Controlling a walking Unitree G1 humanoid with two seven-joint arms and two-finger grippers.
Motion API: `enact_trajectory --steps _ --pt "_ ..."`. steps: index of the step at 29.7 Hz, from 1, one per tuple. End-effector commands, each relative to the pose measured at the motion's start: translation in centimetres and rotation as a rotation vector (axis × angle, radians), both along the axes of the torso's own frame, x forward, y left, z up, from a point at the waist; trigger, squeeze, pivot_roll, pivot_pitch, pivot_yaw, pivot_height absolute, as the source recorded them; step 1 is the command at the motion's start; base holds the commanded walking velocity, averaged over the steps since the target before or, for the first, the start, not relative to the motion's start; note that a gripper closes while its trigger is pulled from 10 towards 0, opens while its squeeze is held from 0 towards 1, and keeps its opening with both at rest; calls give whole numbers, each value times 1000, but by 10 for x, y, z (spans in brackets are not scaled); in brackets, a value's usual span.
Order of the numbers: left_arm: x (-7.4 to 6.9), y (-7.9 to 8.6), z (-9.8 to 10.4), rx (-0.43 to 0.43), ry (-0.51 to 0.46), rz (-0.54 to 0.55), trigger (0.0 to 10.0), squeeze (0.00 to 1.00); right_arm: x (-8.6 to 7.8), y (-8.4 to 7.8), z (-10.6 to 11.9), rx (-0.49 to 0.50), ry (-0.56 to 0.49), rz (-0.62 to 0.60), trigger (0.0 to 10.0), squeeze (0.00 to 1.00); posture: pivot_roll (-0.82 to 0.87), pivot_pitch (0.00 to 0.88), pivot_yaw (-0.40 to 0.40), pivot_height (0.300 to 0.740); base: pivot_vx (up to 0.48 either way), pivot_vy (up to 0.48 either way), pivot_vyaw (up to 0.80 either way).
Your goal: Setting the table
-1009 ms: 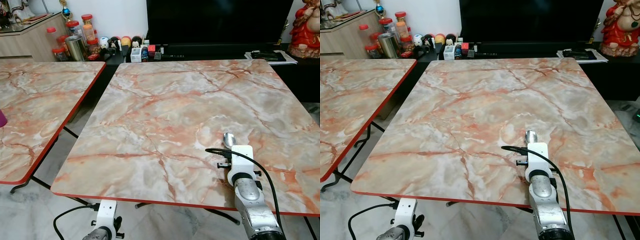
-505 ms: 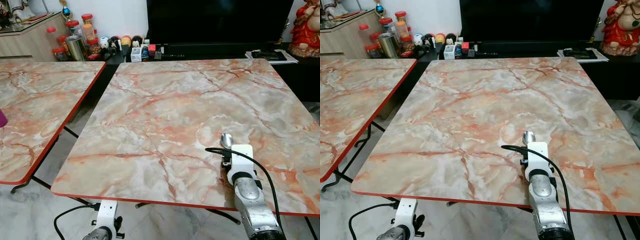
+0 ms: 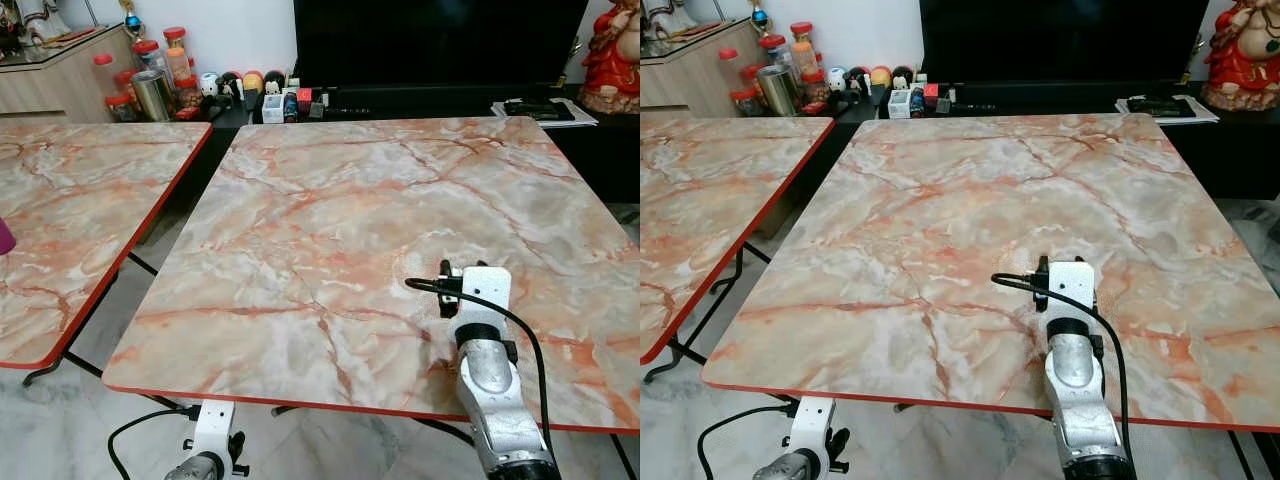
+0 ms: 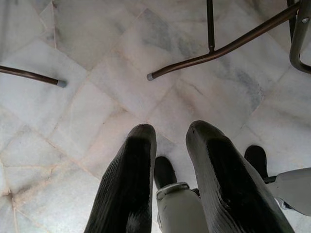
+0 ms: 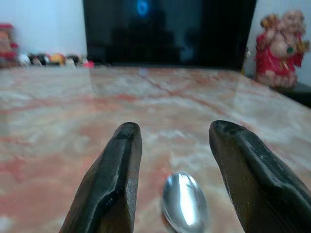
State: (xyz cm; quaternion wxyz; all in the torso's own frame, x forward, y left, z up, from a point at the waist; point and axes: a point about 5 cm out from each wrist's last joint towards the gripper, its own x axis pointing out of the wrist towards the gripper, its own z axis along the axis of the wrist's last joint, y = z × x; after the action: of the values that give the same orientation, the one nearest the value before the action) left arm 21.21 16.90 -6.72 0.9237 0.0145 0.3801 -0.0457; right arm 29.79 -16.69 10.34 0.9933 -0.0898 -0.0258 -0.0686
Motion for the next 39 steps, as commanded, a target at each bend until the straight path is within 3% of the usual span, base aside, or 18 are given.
enact_trajectory --steps 1,4,7,9,14,22,39 --pt "1 5 1 4 -5 8 10000 0 3 11 15 -15 -82 50 10000 0 -42 0 78 740 0 0 0" --pt "1 6 1 6 -5 10 10000 0 4 18 20 -30 -116 89 10000 0 -42 0 80 740 0 0 0" --pt "1 8 1 14 -5 14 10000 0 10 41 29 -60 -176 206 10000 0 -39 0 82 740 0 0 0" --pt "1 8 1 17 -5 15 10000 0 11 48 30 -65 -186 237 10000 0 -39 0 82 740 0 0 0" --pt "0 12 1 22 2 51 10000 0 19 49 27 -4 -179 218 10000 0 -27 0 80 740 0 0 0" --pt "-2 14 -1 19 11 65 10000 0 28 44 29 -13 -180 204 10000 0 -27 0 72 740 0 166 0" --pt "-2 13 0 6 10 78 10000 0 30 46 26 19 -174 202 10000 0 -24 0 64 740 0 287 0"
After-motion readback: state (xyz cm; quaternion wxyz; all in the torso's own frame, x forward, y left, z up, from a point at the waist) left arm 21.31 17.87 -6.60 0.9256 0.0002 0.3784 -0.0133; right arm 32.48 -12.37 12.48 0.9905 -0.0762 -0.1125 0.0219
